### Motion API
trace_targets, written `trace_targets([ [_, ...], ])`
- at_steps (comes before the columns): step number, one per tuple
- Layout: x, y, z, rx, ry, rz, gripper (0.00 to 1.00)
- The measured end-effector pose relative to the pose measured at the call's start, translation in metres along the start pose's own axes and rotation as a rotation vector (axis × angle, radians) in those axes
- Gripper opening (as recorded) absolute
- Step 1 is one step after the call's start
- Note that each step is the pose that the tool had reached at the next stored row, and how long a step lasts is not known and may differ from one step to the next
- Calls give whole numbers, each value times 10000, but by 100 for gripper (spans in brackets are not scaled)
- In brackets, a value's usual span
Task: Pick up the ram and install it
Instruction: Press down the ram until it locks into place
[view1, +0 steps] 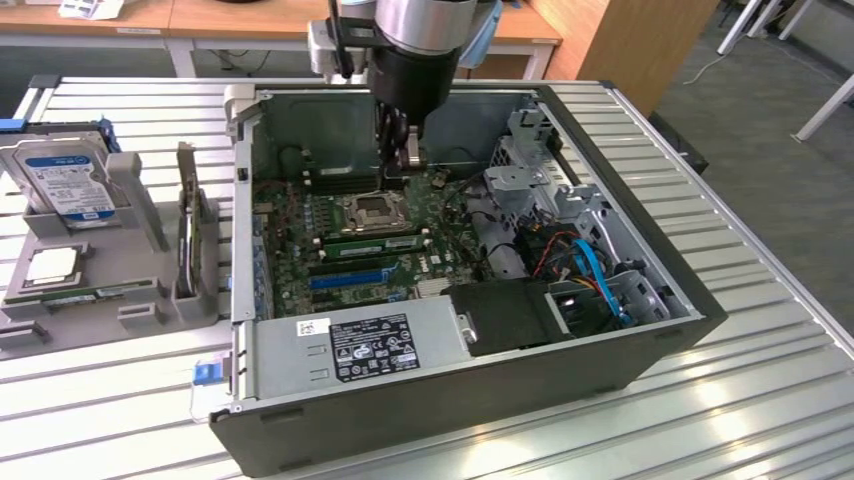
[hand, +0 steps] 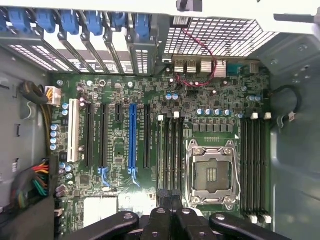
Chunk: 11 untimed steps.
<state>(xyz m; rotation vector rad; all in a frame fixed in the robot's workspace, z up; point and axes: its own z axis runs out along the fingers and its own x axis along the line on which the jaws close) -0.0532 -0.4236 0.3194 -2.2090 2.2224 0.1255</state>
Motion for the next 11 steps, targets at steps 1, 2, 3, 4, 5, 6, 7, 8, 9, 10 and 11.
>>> trace_targets([
  [1, -1, 1, -19, 1, 0, 0, 10],
  [2, -2, 2, -39, 0, 1, 0, 10],
  [3, -3, 3, -57, 1, 0, 0, 10],
  [4, -5, 4, -74, 0, -1, 0, 10],
  [5, -6, 5, -89, 0, -1, 0, 10],
  [6, -6, 5, -102, 0, -2, 0, 10],
  [7, -7, 6, -114, 0, -1, 0, 10],
  [8, -8, 7, -127, 1, -1, 0, 10],
  [9, -8, 8, -140, 0, -1, 0, 10],
  [10, -9, 8, -153, 0, 0, 0, 10],
  [11, -10, 9, -165, 0, 0, 0, 10],
])
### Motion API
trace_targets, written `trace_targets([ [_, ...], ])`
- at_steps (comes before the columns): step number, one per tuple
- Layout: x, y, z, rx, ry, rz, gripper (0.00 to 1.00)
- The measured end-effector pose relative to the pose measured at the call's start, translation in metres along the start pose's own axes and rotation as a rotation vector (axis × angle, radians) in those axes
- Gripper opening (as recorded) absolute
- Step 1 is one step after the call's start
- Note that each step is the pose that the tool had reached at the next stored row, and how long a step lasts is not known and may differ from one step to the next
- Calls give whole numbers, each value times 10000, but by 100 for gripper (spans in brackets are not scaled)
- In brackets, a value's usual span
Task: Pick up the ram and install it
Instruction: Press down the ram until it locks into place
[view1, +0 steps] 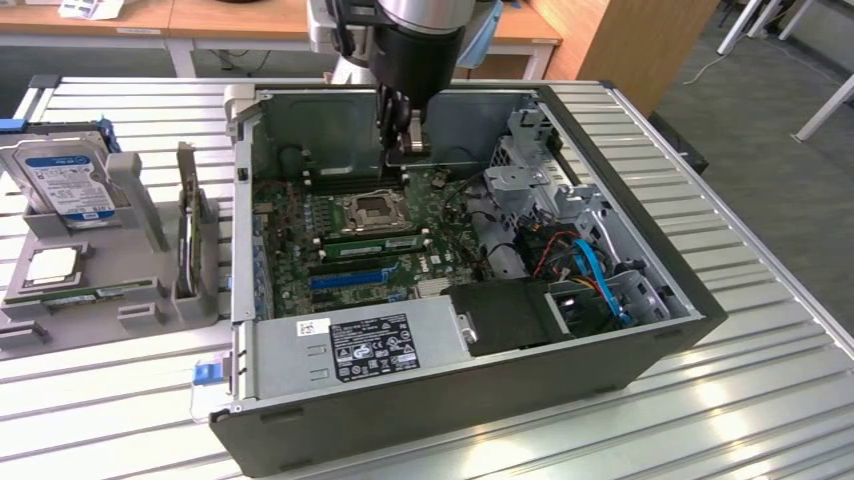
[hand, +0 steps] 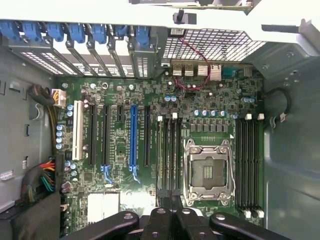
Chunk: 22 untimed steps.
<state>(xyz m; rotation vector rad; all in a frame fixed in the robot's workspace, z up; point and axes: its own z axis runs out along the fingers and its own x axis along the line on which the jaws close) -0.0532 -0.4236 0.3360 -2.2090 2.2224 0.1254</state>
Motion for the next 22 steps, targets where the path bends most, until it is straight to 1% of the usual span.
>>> trace_targets([
  [2, -1, 1, -19, 0, 0, 0, 10],
  [8, -1, 1, -23, 1, -1, -1, 10],
  [15, -4, 6, -64, 41, -1, -3, 10],
  [22, -4, 6, -67, 43, -1, -3, 10],
])
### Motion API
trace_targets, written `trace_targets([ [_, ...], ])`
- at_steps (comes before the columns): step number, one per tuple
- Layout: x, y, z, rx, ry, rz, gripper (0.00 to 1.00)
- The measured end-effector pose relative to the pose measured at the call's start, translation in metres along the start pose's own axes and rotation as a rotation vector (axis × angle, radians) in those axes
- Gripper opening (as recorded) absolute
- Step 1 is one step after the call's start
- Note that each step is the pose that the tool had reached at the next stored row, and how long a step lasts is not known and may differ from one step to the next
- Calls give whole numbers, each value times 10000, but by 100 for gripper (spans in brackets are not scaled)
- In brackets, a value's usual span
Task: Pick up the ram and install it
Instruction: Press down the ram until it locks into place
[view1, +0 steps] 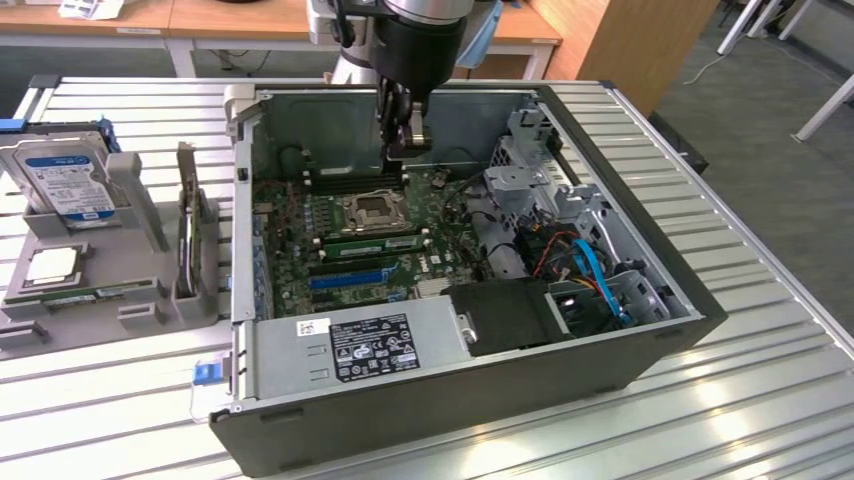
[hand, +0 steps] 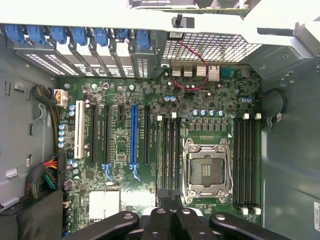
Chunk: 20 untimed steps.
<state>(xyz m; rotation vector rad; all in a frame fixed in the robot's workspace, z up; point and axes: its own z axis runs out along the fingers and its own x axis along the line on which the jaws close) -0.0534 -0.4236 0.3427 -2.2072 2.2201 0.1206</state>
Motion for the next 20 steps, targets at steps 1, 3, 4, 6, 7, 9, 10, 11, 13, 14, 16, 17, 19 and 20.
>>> trace_targets([
  [1, 0, 0, 0, 0, 0, 1, 10],
  [3, 0, 0, 0, 0, 0, 0, 10],
  [4, 0, 0, 0, 0, 0, 0, 10],
  [6, 0, 0, 0, 0, 0, 0, 10],
  [7, 0, 0, 0, 0, 0, 0, 10],
  [9, 0, 0, 0, 2, -2, 39, 10],
  [10, 0, 0, 0, 4, -3, 78, 10],
  [11, 0, 0, -1, 9, -6, 145, 10],
  [13, 0, 0, -1, 19, -15, 318, 10],
  [14, 0, 0, 0, 26, -20, 429, 10],
  [16, 0, 0, 0, 42, -34, 700, 10],
  [17, 0, 0, 0, 51, -41, 844, 10],
  [19, 0, 0, 0, 70, -56, 1157, 10],
  [20, 0, 0, 0, 80, -64, 1320, 10],
])
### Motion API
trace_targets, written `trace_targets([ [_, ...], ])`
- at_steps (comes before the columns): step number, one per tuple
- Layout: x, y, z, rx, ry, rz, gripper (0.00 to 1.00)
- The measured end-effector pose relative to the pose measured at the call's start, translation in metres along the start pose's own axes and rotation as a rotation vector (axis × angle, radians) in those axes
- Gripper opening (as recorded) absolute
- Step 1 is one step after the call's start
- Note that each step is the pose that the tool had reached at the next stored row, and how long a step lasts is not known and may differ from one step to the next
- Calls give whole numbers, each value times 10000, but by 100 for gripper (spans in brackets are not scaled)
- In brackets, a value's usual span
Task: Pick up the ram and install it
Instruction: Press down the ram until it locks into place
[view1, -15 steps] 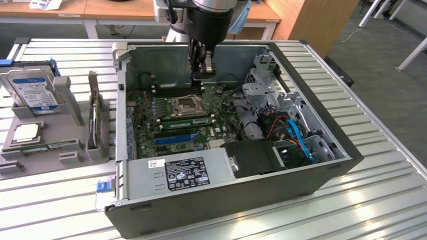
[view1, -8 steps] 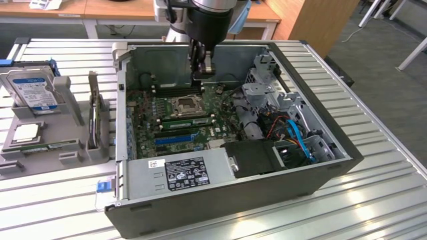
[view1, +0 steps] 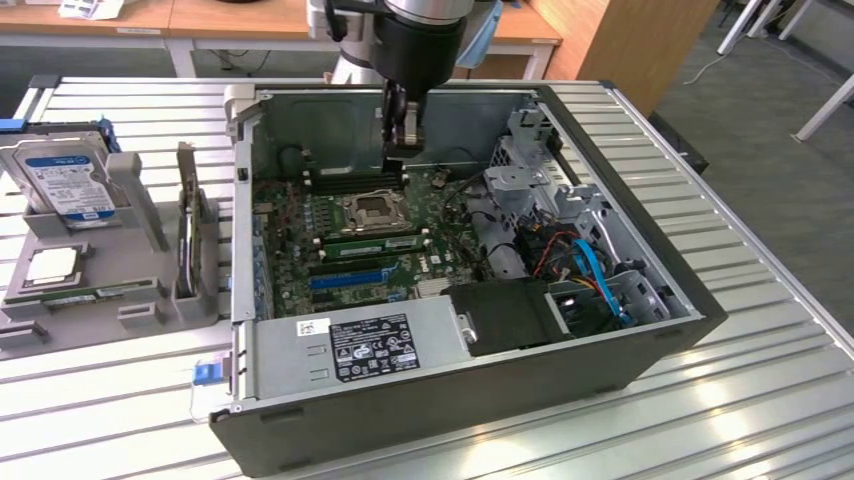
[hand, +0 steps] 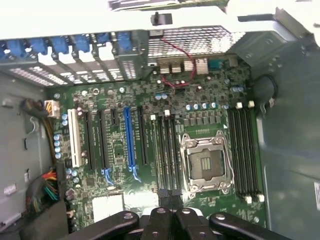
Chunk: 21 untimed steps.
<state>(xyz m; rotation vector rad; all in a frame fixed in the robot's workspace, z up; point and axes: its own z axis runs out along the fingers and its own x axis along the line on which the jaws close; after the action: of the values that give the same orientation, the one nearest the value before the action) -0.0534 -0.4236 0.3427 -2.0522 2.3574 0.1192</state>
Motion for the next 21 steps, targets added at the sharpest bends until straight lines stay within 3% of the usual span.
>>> trace_targets([
  [21, 0, 0, 0, 175, -140, 2861, 10],
])
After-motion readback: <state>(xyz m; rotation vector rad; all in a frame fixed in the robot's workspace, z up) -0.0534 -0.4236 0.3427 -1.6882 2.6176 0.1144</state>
